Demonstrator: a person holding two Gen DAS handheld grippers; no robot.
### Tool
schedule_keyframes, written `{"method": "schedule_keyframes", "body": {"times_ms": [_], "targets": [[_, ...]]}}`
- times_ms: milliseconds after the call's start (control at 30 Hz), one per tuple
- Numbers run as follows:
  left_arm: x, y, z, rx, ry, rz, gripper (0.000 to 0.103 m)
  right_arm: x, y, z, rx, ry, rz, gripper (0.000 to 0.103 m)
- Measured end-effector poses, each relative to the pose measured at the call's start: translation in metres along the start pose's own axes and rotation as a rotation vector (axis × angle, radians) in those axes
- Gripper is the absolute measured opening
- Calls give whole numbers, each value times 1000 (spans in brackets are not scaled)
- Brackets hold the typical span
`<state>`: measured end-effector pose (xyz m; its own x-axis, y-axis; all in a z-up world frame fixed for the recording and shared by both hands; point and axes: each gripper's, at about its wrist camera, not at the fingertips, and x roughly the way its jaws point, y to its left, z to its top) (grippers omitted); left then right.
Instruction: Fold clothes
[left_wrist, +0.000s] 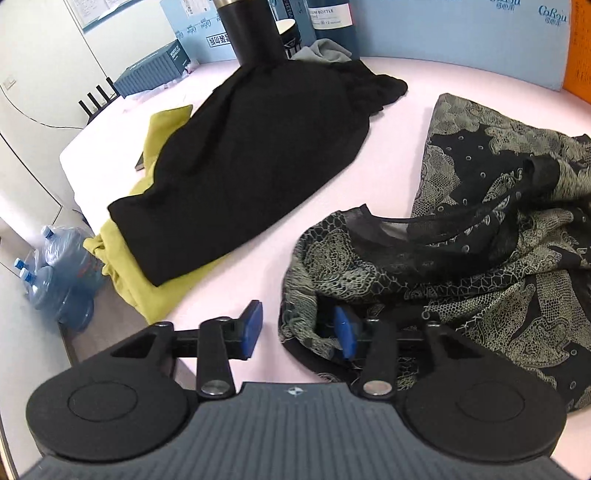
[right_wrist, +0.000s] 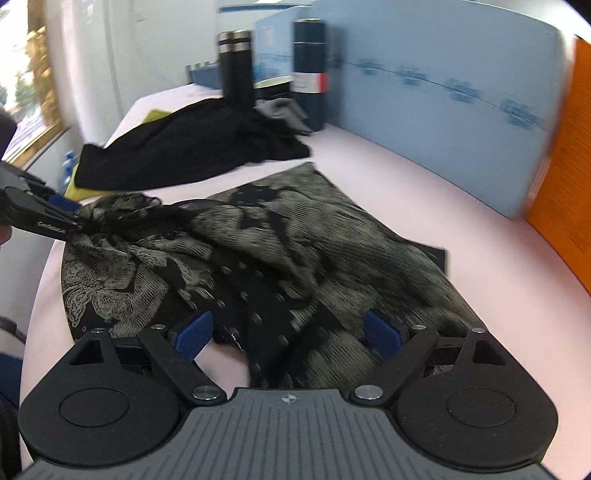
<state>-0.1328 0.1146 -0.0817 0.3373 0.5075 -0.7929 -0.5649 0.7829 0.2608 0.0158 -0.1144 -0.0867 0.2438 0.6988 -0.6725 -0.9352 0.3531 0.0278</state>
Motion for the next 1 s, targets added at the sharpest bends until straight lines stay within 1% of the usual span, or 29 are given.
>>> {"method": "schedule_keyframes", "body": {"times_ms": [67,133,200,233,267,300,333,367,400,433,467,500,533,633,700,867,1000], "targets": [[2,-1,2,-8,-3,5,40,12,1,7,-1,-7,23,88],[2,3,5,-47,-7,-13,41,21,-2,12,33,-19,46,88],[1,12,7,-87,-16,-45,48,24,-7,14,89,-34,69,88],[2,15,8,-95,-21,-54,51,24,-10,15,110,-39,74,88],[4,18,10,-98,-23,-60,57,24,-12,14,127,-43,76,88],[7,21,12,-100,-23,-64,60,24,-14,14,144,-43,75,88],[11,22,14,-102,-18,-65,60,24,-16,13,157,-33,71,81],[15,23,16,-102,-9,-72,60,24,-18,12,168,-20,65,58],[20,22,18,-94,6,-87,55,26,-18,11,175,1,53,41],[23,19,20,-77,19,-106,44,26,-17,10,177,20,35,11],[24,16,21,-56,17,-120,20,27,-16,10,180,36,16,5],[20,11,21,-26,2,-118,4,25,-15,10,183,35,5,5],[17,7,20,3,-15,-101,2,20,-14,10,187,24,-4,5],[2,-3,17,65,-94,-54,2,0,-9,10,201,-39,-60,4],[-12,-3,20,73,-152,-51,2,-18,-7,11,212,-88,-105,4],[-52,1,40,69,-324,-67,3,-72,-1,15,207,-215,-249,4],[-86,0,62,64,-459,-117,3,-123,2,17,227,-326,-364,4]]}}
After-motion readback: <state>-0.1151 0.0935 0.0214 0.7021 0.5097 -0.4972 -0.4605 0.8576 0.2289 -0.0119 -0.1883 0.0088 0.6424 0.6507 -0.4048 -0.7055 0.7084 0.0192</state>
